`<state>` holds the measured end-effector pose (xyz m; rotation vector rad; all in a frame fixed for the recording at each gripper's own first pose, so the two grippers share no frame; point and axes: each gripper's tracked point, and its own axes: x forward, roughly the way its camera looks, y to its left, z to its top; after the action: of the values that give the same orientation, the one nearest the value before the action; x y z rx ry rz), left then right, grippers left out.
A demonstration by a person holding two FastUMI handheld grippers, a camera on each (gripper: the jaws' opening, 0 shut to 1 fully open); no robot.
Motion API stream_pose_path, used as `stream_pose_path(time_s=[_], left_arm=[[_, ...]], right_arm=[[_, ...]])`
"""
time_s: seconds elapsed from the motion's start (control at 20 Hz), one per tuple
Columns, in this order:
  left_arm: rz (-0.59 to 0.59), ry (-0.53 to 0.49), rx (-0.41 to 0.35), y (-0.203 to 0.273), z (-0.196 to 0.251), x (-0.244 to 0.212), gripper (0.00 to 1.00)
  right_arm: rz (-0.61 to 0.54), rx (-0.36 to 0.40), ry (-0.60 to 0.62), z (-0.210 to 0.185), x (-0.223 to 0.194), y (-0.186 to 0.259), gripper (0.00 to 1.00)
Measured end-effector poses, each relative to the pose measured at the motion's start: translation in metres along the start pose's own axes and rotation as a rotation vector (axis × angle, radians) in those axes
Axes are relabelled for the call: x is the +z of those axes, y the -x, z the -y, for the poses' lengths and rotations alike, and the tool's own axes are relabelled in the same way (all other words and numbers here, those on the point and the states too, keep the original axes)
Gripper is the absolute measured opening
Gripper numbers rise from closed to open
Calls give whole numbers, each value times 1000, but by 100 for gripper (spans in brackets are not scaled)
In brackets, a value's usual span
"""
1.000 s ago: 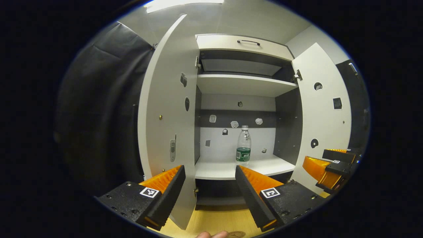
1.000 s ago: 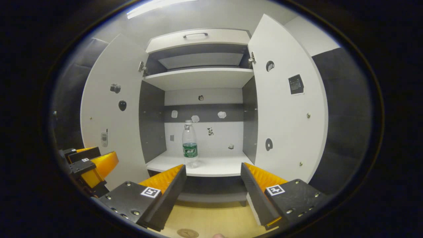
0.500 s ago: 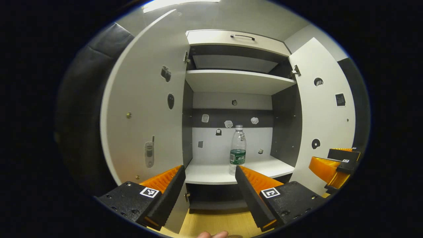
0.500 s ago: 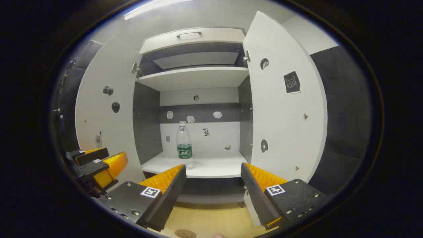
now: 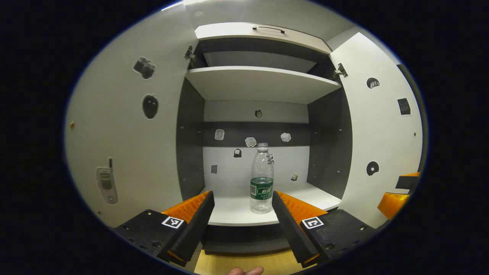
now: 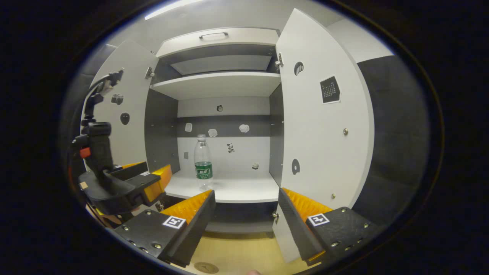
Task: Grasp the bottle in the cabinet with the left hand and place it on the coaster, then close the right door with the right hand and the left door with the left hand.
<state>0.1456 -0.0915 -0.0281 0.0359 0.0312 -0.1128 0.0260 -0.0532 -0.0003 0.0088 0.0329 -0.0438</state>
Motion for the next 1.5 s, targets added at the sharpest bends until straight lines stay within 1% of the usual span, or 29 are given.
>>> stream_pose_path(time_s=[0.15,0.2,0.25,0.3,0.35,0.4,0.6,0.8,0.85,0.9,0.95,1.0,1.05,1.15,1.2,1.35,1.5], left_arm=[[7,-18,-13,-31,10,0,96],[5,-18,-15,-40,12,-1,96],[2,-12,-21,-50,16,-2,96],[2,-7,-24,-59,19,-2,96],[4,-4,-28,-68,22,-3,96],[8,-3,-32,-77,24,-2,96],[-1,4,-45,-112,33,-7,96],[-17,19,-36,-141,34,-14,96],[-17,15,-35,-148,34,-16,96],[-20,11,-33,-155,33,-18,96],[-33,13,-31,-160,34,-23,96],[-44,23,-34,-164,36,-26,96],[-52,31,-41,-167,38,-29,96],[-52,28,-39,-169,37,-28,94],[-54,24,-29,-167,35,-27,82],[-43,27,-36,-156,37,-22,82],[-13,23,-40,-134,34,-9,82]], right_arm=[[-11,-12,1,7,-2,-3,100],[-16,-18,4,9,-4,-4,97],[-21,-25,8,12,-5,-5,100],[-27,-30,12,13,-6,-6,97],[-33,-35,15,15,-8,-8,96],[-38,-40,17,16,-9,-8,100],[-61,-52,35,18,-14,-10,100],[-83,-63,47,21,-19,-11,100],[-85,-66,46,23,-19,-11,97],[-87,-70,46,25,-20,-12,97],[-90,-78,46,27,-21,-12,100],[-90,-82,42,29,-21,-13,97],[-92,-82,36,30,-22,-13,100],[-102,-79,23,30,-25,-14,100],[-108,-80,19,30,-27,-13,100],[-109,-70,17,29,-30,-13,100],[-103,-52,20,25,-29,-9,100]])
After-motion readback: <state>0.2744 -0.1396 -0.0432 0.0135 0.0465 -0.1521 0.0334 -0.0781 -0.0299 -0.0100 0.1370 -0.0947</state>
